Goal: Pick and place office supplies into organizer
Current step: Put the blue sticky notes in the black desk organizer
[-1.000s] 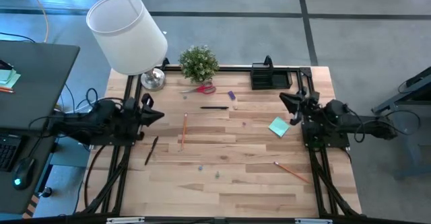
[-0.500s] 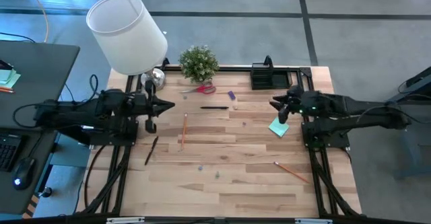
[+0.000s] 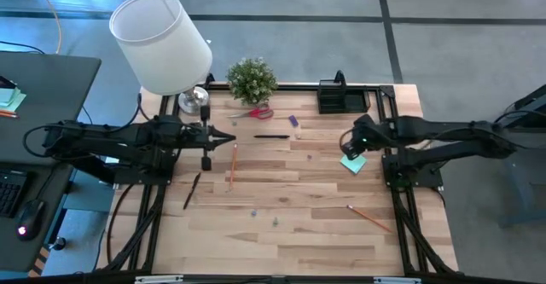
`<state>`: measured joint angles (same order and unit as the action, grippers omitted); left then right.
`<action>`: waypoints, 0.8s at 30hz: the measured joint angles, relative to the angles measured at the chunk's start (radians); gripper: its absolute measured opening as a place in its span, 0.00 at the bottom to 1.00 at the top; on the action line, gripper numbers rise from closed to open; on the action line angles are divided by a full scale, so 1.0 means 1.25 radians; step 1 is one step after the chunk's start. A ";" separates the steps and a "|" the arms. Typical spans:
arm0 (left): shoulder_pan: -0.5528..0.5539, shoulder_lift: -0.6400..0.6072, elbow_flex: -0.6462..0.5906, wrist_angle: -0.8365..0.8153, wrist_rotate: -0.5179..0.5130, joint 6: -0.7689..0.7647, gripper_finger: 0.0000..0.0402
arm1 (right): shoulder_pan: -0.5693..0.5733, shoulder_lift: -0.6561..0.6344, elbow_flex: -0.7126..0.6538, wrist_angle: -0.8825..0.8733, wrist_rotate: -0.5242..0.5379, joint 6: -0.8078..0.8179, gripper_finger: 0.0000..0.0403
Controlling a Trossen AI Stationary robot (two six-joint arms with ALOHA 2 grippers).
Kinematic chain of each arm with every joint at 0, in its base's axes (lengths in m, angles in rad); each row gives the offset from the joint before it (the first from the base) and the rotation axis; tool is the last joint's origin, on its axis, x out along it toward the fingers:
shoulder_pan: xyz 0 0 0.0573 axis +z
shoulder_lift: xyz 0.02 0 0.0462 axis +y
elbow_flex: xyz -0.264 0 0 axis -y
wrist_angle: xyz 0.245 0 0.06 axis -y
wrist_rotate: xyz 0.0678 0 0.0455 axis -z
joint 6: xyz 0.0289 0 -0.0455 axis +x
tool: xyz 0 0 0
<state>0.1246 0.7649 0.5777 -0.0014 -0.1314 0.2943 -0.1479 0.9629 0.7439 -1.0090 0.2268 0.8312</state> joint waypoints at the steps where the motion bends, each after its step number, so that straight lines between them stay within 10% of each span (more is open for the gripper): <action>1: 0.000 0.000 0.000 0.001 -0.004 0.012 0.00 | -0.019 0.019 0.000 0.001 -0.030 -0.015 0.33; 24: 0.000 -0.017 0.000 -0.049 0.096 -0.044 0.00 | -0.328 0.351 0.002 0.093 -0.270 -0.534 0.31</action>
<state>0.1246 0.7441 0.5774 -0.0625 -0.0109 0.2393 -0.5582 1.4010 0.7467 -0.8928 -0.1103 0.1641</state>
